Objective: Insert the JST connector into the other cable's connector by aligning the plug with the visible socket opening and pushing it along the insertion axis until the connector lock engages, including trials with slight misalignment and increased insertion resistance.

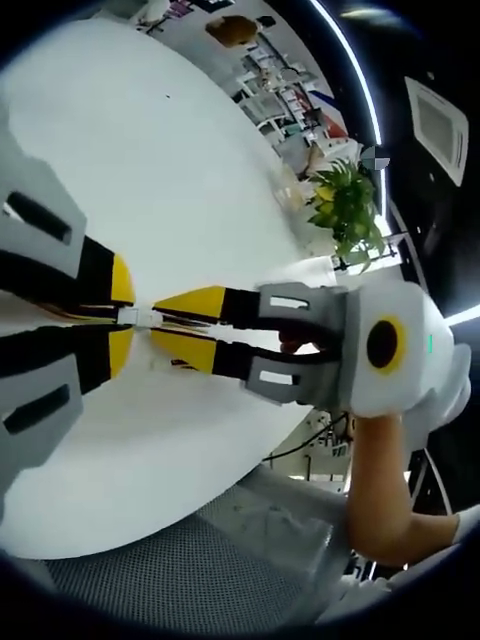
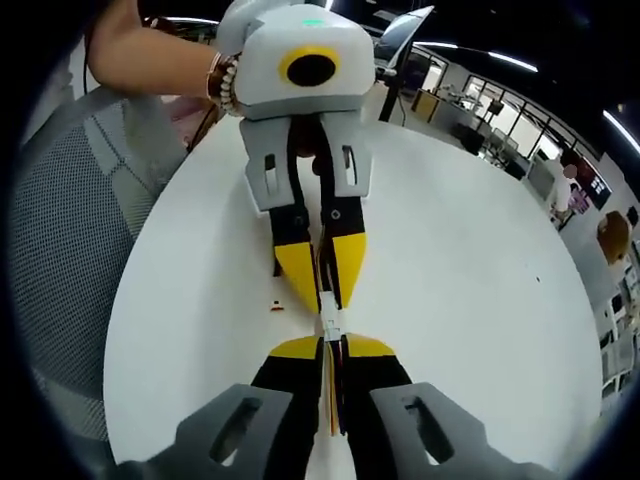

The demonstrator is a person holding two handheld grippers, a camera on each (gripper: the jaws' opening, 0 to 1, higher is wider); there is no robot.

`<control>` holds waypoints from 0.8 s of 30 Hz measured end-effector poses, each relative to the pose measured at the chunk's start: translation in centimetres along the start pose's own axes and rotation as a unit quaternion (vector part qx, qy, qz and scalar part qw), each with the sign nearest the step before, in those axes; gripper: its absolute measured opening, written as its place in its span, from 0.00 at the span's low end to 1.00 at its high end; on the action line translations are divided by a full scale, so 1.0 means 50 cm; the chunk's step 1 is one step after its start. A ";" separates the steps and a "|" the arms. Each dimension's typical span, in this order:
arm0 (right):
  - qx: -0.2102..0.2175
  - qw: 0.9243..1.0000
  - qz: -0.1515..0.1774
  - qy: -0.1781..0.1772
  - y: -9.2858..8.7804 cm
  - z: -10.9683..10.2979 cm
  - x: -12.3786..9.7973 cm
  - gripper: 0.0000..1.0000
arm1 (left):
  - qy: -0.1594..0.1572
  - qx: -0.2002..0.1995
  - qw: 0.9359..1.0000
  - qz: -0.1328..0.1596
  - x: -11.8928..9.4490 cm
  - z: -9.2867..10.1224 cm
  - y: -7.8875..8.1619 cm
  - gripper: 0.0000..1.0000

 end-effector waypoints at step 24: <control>-0.012 0.995 -0.003 -0.101 -0.013 0.058 0.037 0.05 | 0.047 0.048 0.997 -0.029 0.022 -0.069 -0.006 0.00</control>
Point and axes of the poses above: the point that each gripper's makers call its tool centre point, and the gripper's own axes: x roughly forward along the fingers, z roughly to its right, y roughly out of its top, the point moved 5 cm from there along -x, roughly backward along the fingers, and after that the axes turned 6 degrees about -x, right-handed, at the moved point
